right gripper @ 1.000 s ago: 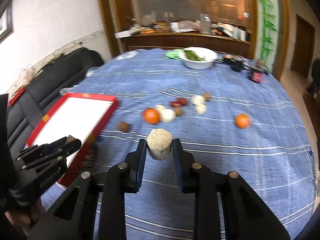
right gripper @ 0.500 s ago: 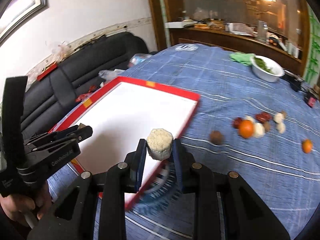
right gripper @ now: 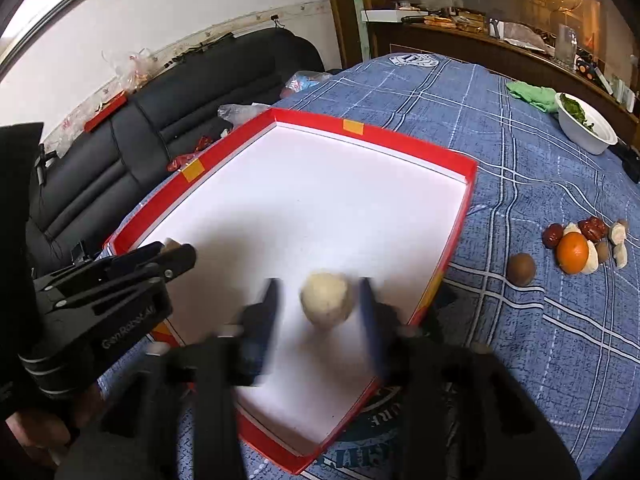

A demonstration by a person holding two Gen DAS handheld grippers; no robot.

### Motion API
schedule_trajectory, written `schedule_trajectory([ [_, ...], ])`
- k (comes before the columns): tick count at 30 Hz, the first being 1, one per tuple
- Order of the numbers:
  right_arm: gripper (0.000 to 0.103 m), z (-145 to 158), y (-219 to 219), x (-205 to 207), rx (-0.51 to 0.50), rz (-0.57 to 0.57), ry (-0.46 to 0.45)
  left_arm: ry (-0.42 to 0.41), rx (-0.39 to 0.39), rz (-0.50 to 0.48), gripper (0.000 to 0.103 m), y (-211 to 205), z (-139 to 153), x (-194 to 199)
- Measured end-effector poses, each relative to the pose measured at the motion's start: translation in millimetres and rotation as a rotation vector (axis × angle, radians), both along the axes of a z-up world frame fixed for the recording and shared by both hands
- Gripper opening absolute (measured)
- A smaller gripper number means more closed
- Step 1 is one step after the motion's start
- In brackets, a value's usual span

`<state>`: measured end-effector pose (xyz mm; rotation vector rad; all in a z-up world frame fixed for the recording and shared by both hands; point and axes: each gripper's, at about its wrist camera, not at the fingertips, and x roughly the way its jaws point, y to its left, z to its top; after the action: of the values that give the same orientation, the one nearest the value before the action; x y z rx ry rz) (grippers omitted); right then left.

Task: Organize fruits
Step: 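Carry the bun and brown fruit into the red-rimmed tray and open both tools, then grasp an orange with the right tool while the left tool grasps another brown fruit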

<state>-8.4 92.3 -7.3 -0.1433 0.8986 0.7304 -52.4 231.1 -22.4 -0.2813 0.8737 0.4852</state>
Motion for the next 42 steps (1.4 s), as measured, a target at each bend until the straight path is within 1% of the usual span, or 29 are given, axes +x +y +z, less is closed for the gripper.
schedule_trajectory([
  [1,0.065,0.9,-0.9,-0.8,0.009,0.004,-0.001,-0.003,-0.005,0.006,0.05,0.6,0.0,-0.9],
  [2,0.065,2.7,-2.4,-2.1,0.021,0.009,-0.003,-0.013,-0.003,0.019,0.069,0.8,1.0,-2.8],
  [3,0.065,5.7,-5.8,-3.3,0.023,0.006,-0.014,-0.019,0.005,0.034,0.078,0.6,2.2,-4.5],
  [6,0.065,14.2,-24.1,-3.7,0.05,-0.019,-0.041,-0.063,0.016,0.055,0.078,-2.8,9.5,-9.7],
  [10,0.065,27.2,-80.2,3.8,0.081,-0.136,-0.089,-0.129,0.008,0.017,0.078,-22.0,23.8,-8.3],
  [13,0.065,33.4,-139.2,18.3,0.09,-0.28,-0.115,-0.165,-0.003,-0.08,0.078,-57.8,34.2,3.5],
  [14,0.065,34.1,-162.0,24.9,0.079,-0.343,-0.124,-0.165,-0.009,-0.147,0.078,-78.2,36.8,11.2],
  [15,0.065,32.6,-186.3,32.4,0.065,-0.407,-0.122,-0.16,-0.013,-0.203,0.078,-94.2,37.7,17.3],
  [16,0.065,30.8,-201.9,37.6,0.055,-0.445,-0.114,-0.154,-0.013,-0.256,0.078,-110.2,37.5,24.0],
  [18,0.065,26.4,-237.8,50.0,0.026,-0.537,-0.098,-0.133,0.01,-0.343,0.078,-143.7,33.1,38.2],
  [19,0.065,24.0,-253.6,55.3,0.013,-0.571,-0.094,-0.117,0.014,-0.379,0.078,-158.4,28.5,47.0],
  [21,0.065,20.3,-277.7,64.0,0.002,-0.616,-0.08,-0.081,0.015,-0.419,0.078,-178.2,18.7,65.0],
  [24,0.065,14.0,-302.4,76.2,-0.026,-0.654,-0.077,-0.047,0.025,-0.414,0.078,-191.3,6.7,90.5],
  [26,0.065,7.2,-313.9,86.1,-0.044,-0.673,-0.063,-0.048,0.022,-0.388,0.078,-193.0,1.2,102.3],
  [31,0.064,-5.4,-319.5,116.7,-0.082,-0.668,-0.041,-0.007,0.013,-0.355,0.077,-193.3,-14.9,121.9],
  [34,0.064,-12.6,-314.8,131.6,-0.125,-0.671,-0.038,0.003,0.003,-0.343,0.073,-195.0,-21.2,127.9],
  [35,0.064,-16.2,-314.6,134.4,-0.133,-0.67,-0.032,0.01,0.0,-0.341,0.067,-194.1,-24.2,130.5],
  [36,0.06,-19.1,-313.3,138.1,-0.141,-0.665,-0.022,0.019,0.001,-0.339,0.057,-194.9,-27.6,133.1],
  [37,0.043,-22.9,-311.7,141.2,-0.15,-0.656,-0.005,0.03,0.005,-0.34,0.055,-194.9,-30.1,135.0],
  [38,0.034,-27.2,-309.9,143.1,-0.159,-0.648,0.014,0.014,0.029,-0.348,0.047,-196.0,-29.5,134.5],
  [40,0.033,-29.1,-306.8,142.9,-0.179,-0.64,-0.003,0.003,0.029,-0.363,0.029,-195.8,-28.4,135.1],
  [41,0.033,-28.7,-306.0,142.0,-0.182,-0.635,-0.005,0.0,0.029,-0.37,0.023,-195.4,-27.6,135.7],
  [42,0.033,-28.2,-306.2,140.7,-0.178,-0.633,-0.002,-0.001,0.026,-0.375,0.023,-193.9,-27.1,134.0],
])
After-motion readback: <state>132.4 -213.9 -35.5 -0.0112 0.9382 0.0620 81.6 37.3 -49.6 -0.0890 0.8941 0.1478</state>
